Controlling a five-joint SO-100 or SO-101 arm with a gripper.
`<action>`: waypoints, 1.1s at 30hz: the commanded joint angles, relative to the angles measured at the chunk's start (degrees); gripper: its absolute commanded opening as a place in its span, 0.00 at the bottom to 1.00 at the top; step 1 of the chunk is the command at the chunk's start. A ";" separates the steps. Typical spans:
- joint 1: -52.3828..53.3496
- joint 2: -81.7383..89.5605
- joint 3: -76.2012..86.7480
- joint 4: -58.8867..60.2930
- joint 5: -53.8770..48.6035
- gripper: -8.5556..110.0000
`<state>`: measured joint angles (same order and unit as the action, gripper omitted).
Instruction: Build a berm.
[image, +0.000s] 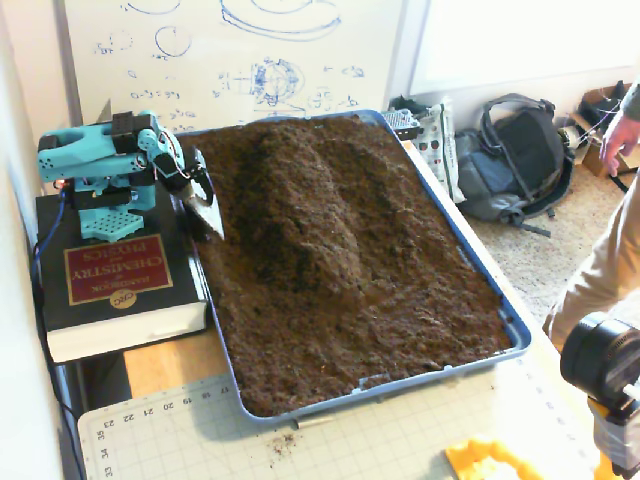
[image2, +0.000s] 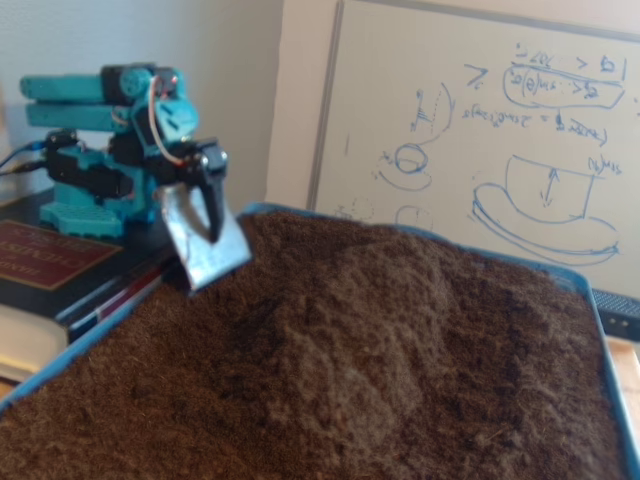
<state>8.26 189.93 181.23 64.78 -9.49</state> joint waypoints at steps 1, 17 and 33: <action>-0.18 2.29 -1.41 1.14 0.53 0.08; 0.09 2.20 -1.41 1.76 0.53 0.08; 0.09 2.20 -1.41 1.76 0.53 0.08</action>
